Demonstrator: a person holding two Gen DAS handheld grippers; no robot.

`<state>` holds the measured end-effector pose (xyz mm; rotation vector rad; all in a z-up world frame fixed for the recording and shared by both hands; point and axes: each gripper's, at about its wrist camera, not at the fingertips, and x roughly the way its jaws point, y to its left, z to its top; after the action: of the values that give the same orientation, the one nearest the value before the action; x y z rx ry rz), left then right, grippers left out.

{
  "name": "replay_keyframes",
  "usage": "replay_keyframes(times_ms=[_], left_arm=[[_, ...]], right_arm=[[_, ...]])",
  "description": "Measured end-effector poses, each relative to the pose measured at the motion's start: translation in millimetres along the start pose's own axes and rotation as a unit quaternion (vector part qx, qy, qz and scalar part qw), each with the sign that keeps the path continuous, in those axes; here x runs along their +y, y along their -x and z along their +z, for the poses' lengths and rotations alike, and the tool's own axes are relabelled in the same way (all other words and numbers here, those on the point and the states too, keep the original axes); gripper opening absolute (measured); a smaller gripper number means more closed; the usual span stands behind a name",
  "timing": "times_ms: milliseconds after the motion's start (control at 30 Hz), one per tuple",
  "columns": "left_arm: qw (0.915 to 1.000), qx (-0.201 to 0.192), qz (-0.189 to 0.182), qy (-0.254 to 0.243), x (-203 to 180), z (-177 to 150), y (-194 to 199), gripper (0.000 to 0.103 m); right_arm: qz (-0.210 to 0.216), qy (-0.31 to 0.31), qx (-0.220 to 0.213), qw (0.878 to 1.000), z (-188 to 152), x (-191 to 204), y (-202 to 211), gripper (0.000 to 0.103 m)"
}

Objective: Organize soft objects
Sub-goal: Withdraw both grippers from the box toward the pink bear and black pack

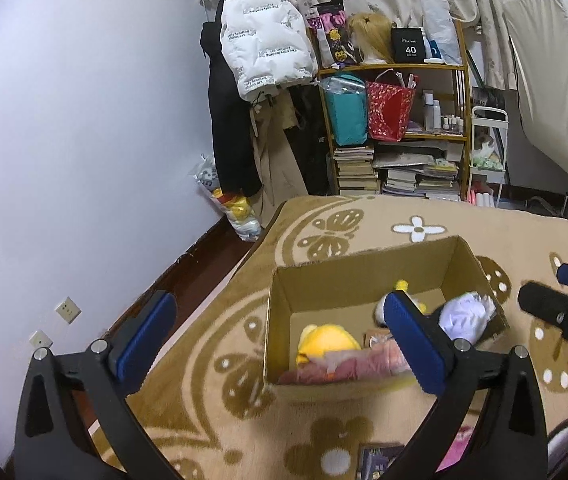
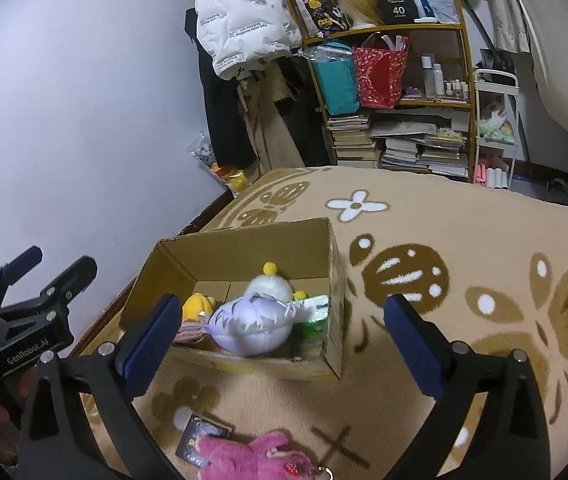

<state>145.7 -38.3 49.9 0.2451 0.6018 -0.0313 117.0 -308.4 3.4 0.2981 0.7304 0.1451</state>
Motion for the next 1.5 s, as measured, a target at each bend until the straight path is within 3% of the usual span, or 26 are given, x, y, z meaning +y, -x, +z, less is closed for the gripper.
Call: replay_keyframes(times_ms=[300, 700, 900, 1200, 1500], left_arm=[[0.9999, 0.008, 0.01, 0.003, 3.9, -12.2, 38.7, 0.103], [0.9978, 0.064, -0.008, 0.015, 12.2, -52.3, 61.0, 0.103], [0.995, 0.092, -0.023, 0.031, 15.1, -67.5, 54.4, 0.103], [0.9823, 0.154, -0.076, 0.075, 24.1, -93.4, 23.4, 0.103], [0.9735, 0.2, -0.087, 0.068, 16.2, -114.2, -9.3, 0.102]], right_arm=[[-0.009, -0.002, 0.013, 1.0, -3.8, -0.5, 23.7, 0.103], [0.011, -0.027, 0.041, 0.999, -30.0, 3.7, 43.9, 0.103], [0.023, -0.028, 0.074, 0.997, -46.0, 9.6, 37.3, 0.103], [0.028, -0.058, 0.144, 0.987, -71.6, 5.4, 10.3, 0.103], [0.039, -0.083, 0.193, 0.977, -93.8, 1.8, -15.2, 0.102]])
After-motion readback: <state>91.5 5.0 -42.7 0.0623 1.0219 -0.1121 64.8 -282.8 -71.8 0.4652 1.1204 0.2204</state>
